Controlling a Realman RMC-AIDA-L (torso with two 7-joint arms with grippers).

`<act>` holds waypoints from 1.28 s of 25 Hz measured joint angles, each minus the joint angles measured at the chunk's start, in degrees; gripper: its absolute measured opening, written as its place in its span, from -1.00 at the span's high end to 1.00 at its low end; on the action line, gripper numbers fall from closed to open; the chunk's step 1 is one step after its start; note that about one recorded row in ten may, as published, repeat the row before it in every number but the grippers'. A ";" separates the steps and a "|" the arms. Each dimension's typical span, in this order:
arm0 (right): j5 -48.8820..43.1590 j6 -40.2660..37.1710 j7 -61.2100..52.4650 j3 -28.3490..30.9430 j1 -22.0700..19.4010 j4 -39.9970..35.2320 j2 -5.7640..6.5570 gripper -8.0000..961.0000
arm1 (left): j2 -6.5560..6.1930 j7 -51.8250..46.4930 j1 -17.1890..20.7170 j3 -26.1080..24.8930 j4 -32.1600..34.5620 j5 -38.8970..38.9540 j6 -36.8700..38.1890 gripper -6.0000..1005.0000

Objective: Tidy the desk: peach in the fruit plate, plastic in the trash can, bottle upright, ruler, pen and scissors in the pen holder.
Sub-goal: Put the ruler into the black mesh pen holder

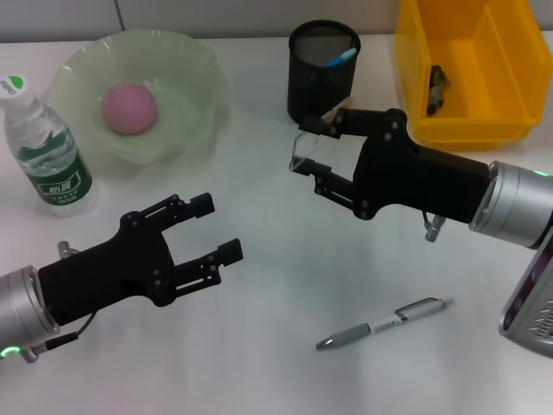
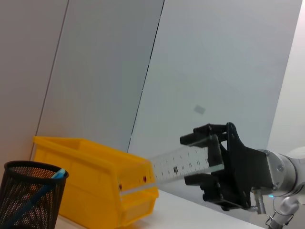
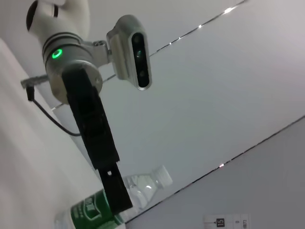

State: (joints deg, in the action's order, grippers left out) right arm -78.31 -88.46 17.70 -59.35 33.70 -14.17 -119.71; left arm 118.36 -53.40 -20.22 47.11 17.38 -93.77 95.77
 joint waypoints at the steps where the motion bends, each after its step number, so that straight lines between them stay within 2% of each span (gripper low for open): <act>1: 0.02 -0.01 1.09 0.15 0.22 -0.08 0.01 0.16 | 0.06 0.01 0.00 0.00 -0.04 0.00 -0.10 -0.57; 15: 1.29 4.05 10.92 0.25 3.25 0.54 -0.02 0.17 | 0.12 0.60 -0.01 0.39 -0.16 -0.14 -0.51 -0.57; 22: 2.71 9.11 13.40 -0.11 5.48 0.93 -0.11 0.17 | 0.12 1.44 -0.18 0.45 -0.16 -0.31 -0.51 -0.57; 32: 4.25 17.79 13.26 0.20 10.86 3.50 -0.17 0.16 | 0.28 2.15 -0.31 0.45 -0.23 -0.14 -0.41 -0.57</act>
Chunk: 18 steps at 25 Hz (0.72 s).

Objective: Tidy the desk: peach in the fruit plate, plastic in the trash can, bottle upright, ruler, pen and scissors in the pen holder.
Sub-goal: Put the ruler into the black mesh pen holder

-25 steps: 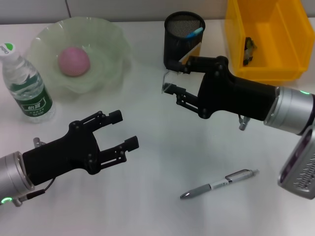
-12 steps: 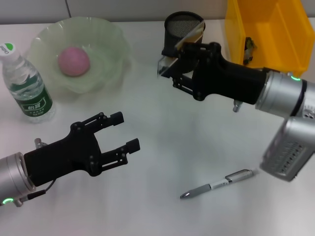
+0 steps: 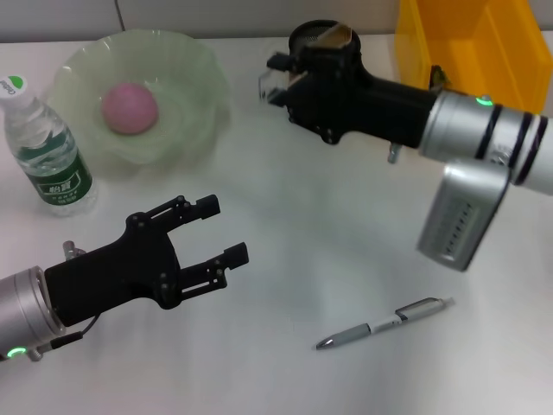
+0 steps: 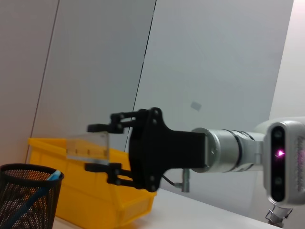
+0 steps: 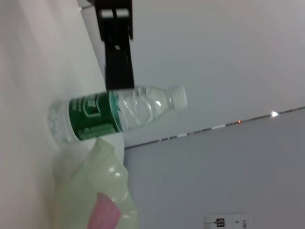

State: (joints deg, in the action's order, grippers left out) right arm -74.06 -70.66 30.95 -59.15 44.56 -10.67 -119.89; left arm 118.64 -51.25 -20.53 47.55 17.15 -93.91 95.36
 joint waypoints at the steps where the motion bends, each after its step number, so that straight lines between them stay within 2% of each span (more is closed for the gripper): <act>1: 1.31 1.55 -0.06 -0.29 1.06 0.56 0.00 0.16 | 0.01 0.00 0.07 -0.07 -0.01 0.01 0.00 -0.57; 7: 1.74 4.20 -0.47 -0.10 3.72 2.34 0.00 0.16 | -0.02 0.19 0.19 -0.71 -0.02 0.11 -0.95 -0.57; 11: 1.74 6.53 -4.54 -0.35 5.86 3.01 0.00 0.16 | -0.11 0.94 0.39 -1.38 -0.01 0.16 -2.74 -0.57; 18: 1.74 8.46 -8.04 -0.17 6.65 3.40 0.00 0.17 | -0.25 1.61 0.73 -2.41 -0.01 0.24 -3.60 -0.57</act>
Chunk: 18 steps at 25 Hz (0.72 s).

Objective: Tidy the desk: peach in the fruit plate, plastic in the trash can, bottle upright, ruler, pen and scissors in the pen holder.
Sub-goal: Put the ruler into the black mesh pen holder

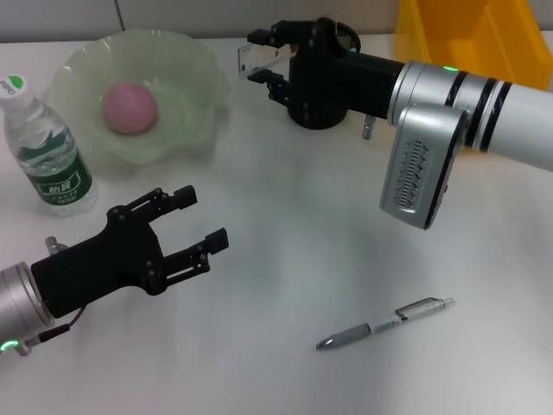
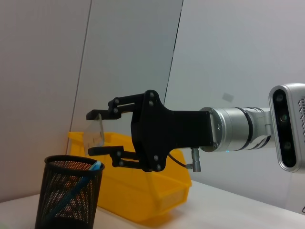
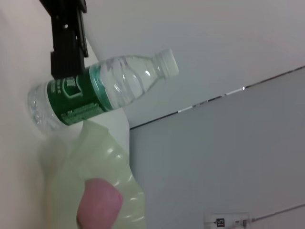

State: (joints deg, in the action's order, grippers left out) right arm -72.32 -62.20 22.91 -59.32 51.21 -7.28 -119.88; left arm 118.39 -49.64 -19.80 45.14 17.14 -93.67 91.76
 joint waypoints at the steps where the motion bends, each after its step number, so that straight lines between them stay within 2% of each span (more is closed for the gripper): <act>1: 0.00 0.22 -0.71 0.11 0.02 0.00 0.00 0.17 | 0.00 0.00 -0.01 -0.06 0.00 0.00 0.00 -0.57; 7: 1.11 1.09 -6.24 0.32 0.30 -0.09 0.00 0.17 | 0.00 0.00 -0.18 -0.06 0.00 0.00 0.06 -0.57; 13: 7.26 1.29 -14.01 0.31 0.62 -0.05 0.00 0.17 | -0.01 -0.01 -0.22 -0.06 0.00 -0.01 0.49 -0.57; 18: 7.59 1.53 -19.48 0.30 0.79 0.21 0.00 0.16 | -0.10 -0.02 -0.37 0.16 0.01 -0.08 0.84 -0.57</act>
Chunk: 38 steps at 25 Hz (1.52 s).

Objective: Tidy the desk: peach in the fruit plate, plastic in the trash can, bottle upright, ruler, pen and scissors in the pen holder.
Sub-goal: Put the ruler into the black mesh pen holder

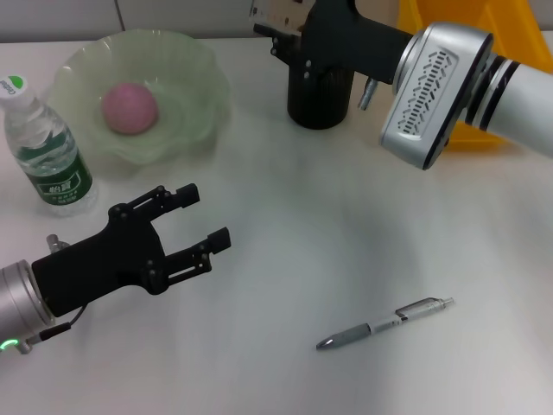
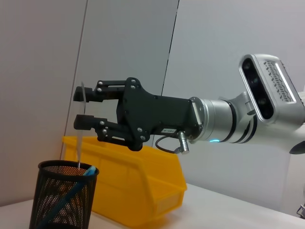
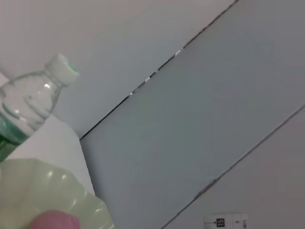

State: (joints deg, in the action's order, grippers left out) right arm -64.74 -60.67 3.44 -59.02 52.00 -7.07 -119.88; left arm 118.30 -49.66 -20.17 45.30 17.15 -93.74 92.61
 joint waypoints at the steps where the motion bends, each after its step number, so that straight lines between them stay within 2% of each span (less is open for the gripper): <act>1: 0.00 0.00 0.00 0.00 0.00 0.00 0.00 0.16 | 0.00 0.00 0.00 0.00 0.00 0.00 0.00 -0.57; 15: 8.70 2.29 -13.88 0.03 0.64 2.10 0.00 0.16 | 0.12 0.00 -1.01 0.17 0.24 -0.40 0.25 -0.57; 38: 15.68 6.21 -21.49 0.23 2.41 3.92 0.00 0.17 | 0.25 0.00 -3.32 0.22 0.38 -0.66 1.54 -0.56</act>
State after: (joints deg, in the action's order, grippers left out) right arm -49.06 -54.47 -18.05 -58.79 54.41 -3.15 -119.88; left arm 118.55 -49.66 -23.49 45.53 17.53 -94.40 94.15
